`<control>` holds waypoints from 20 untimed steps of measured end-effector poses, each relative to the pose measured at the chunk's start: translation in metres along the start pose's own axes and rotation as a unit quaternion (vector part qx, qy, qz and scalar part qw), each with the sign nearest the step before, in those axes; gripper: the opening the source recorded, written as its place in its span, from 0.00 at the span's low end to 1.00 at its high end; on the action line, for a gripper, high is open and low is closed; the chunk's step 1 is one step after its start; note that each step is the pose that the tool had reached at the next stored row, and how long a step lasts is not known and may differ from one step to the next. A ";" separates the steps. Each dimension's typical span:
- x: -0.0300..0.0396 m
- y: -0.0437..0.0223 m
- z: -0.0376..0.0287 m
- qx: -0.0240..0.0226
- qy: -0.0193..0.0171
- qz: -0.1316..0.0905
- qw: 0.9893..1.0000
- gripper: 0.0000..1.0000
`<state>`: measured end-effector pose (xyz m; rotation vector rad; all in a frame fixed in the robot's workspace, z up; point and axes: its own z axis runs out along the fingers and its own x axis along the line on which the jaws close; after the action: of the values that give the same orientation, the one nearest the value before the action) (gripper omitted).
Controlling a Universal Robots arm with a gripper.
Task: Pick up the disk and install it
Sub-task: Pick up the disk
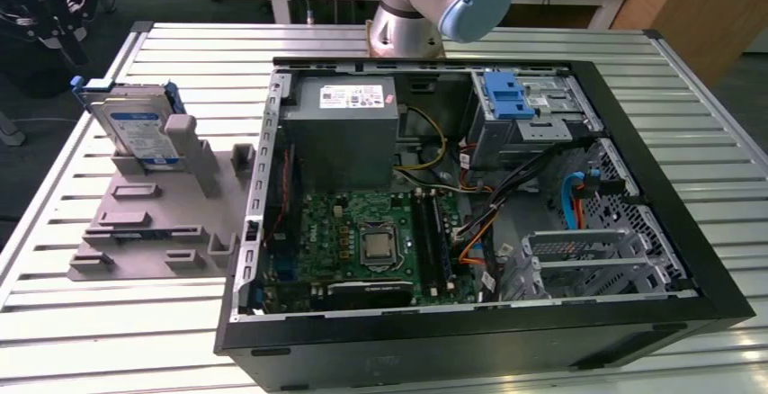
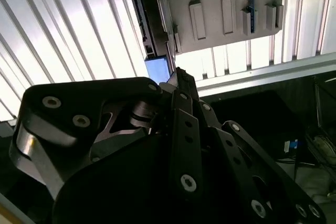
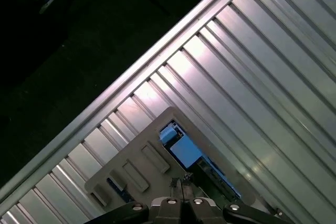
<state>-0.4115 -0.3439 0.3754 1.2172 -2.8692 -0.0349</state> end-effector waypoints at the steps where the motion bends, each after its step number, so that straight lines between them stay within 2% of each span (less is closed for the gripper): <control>1: 0.0000 0.0000 0.0000 0.000 0.000 0.000 1.000 0.11; 8: 0.0000 0.0000 0.0000 0.000 0.000 -0.002 1.000 0.11; 12: 0.0000 0.0000 0.0000 0.000 0.001 -0.024 1.000 0.11; 16: 0.0000 0.0000 0.0003 0.001 0.002 -0.059 0.998 0.11; 20: 0.0000 0.0000 0.0003 0.001 0.003 -0.092 0.996 0.11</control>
<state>-0.4115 -0.3439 0.3751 1.4752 -2.7434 -0.0312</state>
